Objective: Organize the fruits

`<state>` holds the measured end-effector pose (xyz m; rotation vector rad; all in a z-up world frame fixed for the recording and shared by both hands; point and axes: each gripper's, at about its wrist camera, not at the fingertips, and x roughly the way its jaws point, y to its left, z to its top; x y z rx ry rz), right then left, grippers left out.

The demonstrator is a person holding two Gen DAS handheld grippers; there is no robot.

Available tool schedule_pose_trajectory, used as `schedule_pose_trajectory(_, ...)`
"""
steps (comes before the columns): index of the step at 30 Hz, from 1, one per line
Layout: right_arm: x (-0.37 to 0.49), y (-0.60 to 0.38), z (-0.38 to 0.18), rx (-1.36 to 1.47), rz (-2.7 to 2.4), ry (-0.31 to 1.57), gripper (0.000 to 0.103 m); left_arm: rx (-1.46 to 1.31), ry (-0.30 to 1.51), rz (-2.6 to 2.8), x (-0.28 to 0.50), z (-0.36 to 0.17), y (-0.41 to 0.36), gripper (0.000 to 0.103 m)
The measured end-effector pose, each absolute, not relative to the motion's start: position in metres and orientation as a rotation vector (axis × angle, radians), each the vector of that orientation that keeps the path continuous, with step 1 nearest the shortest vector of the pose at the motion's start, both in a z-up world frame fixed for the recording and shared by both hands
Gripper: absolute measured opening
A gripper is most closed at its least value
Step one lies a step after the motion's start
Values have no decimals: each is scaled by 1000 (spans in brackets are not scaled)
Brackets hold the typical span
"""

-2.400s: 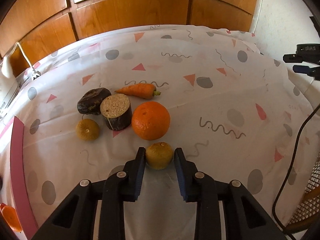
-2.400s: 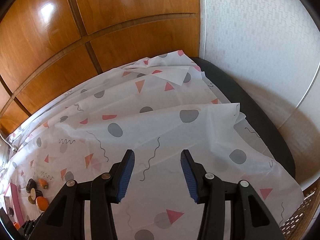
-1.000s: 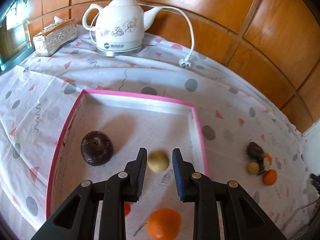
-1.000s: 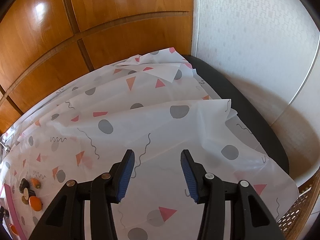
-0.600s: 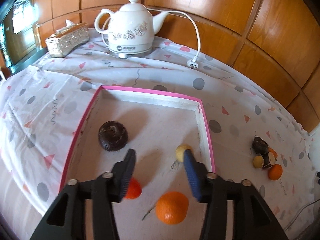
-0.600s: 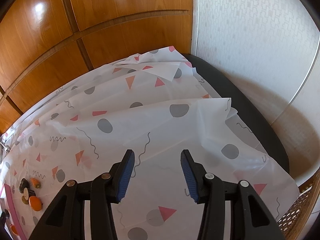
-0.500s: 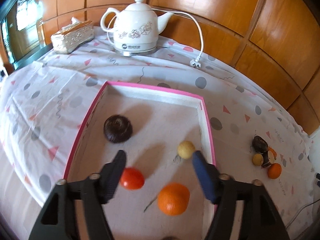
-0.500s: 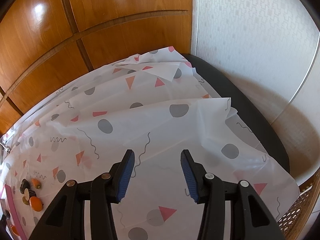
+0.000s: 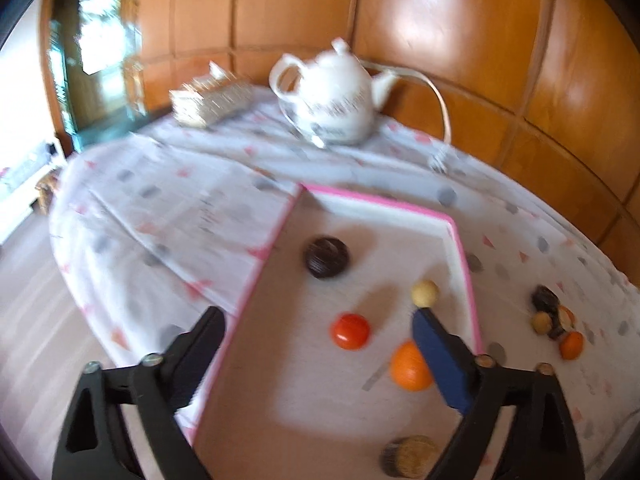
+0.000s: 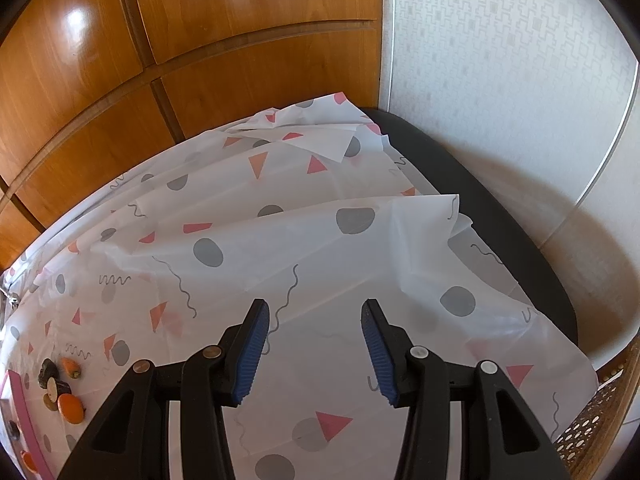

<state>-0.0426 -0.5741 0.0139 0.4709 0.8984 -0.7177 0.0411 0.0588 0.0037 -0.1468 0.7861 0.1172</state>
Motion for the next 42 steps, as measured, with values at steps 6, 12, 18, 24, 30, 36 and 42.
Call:
schedule_pose_trajectory(6, -40, -568, 16, 459, -669, 885, 49, -112, 735, 217, 33, 4, 74, 103)
schedule_pose_trajectory(12, -32, -560, 13, 420, -640, 914, 49, -100, 725, 224, 28, -6, 82, 103)
schedule_pose_trajectory(18, -15, -545, 2, 371, -532, 991, 49, -124, 751, 209, 28, -12, 93, 103)
schedule_pose_trajectory(24, 4, -512, -6, 304, -361, 1051, 49, -158, 777, 229, 31, -15, 105, 103)
schedule_pose_trajectory(30, 23, -459, -2, 215, -183, 1078, 49, -177, 791, 243, 33, -18, 113, 103)
schedule_pose_trajectory(36, 49, -406, 1, 151, -50, 1068, 49, -201, 802, 269, 33, -19, 124, 103)
schedule_pose_trajectory(42, 74, -370, -6, 101, 16, 1082, 49, -242, 818, 314, 32, -22, 141, 103)
